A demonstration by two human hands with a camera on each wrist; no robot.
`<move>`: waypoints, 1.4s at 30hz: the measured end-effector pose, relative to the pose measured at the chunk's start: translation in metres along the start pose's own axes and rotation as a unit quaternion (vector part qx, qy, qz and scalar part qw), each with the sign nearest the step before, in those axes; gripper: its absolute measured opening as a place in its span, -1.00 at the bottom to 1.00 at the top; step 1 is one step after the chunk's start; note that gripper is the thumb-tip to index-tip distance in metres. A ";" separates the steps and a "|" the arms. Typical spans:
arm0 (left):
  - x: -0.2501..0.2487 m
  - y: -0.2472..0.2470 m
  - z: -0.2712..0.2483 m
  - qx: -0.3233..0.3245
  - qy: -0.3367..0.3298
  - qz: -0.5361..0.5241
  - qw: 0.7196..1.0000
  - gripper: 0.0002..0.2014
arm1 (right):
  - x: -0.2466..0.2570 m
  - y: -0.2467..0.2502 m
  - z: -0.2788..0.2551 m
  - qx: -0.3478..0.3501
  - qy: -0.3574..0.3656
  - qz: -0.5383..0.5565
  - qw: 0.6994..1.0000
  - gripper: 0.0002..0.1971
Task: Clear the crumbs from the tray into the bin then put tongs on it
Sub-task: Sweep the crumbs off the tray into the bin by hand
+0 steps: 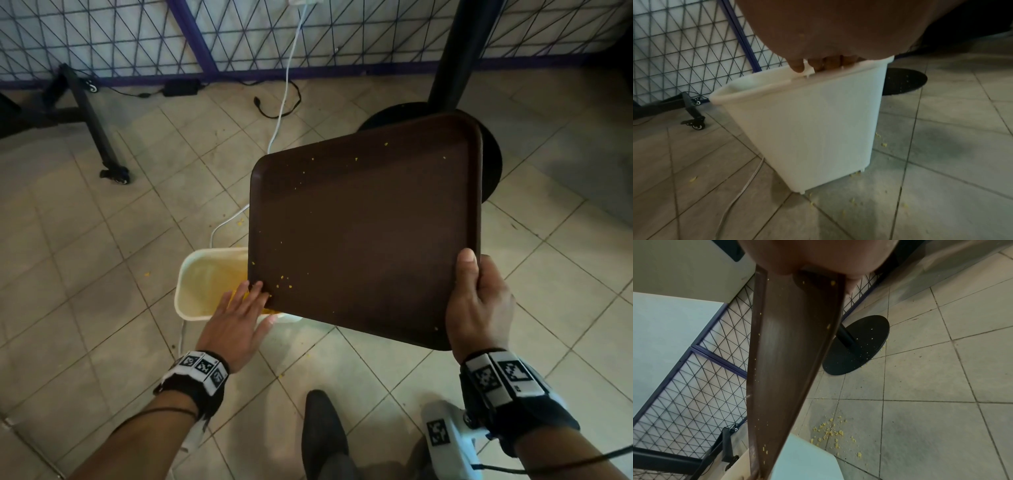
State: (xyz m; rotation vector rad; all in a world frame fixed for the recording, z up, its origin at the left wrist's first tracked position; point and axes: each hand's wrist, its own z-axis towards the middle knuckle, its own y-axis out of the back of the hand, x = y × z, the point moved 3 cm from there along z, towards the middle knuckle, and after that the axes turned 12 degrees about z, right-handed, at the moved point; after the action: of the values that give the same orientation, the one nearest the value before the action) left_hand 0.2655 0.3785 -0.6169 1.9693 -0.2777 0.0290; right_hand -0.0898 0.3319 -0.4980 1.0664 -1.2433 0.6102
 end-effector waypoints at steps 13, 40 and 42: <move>-0.045 -0.003 -0.003 0.010 0.034 -0.042 0.998 -0.16 | -0.001 0.003 0.001 -0.002 -0.009 -0.004 1.000 -0.55; -0.078 0.034 -0.014 -0.031 -0.065 -0.102 0.992 -0.29 | -0.001 0.000 0.001 0.004 -0.003 -0.011 1.000 -0.53; -0.080 0.020 -0.014 -0.018 -0.076 -0.088 0.993 -0.29 | -0.003 0.001 0.001 0.002 -0.003 -0.011 1.000 -0.52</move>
State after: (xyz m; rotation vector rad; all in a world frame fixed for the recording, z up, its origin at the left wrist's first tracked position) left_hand 0.1852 0.3977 -0.6047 1.9570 -0.2011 -0.2383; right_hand -0.0917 0.3314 -0.5003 1.0852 -1.2345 0.5928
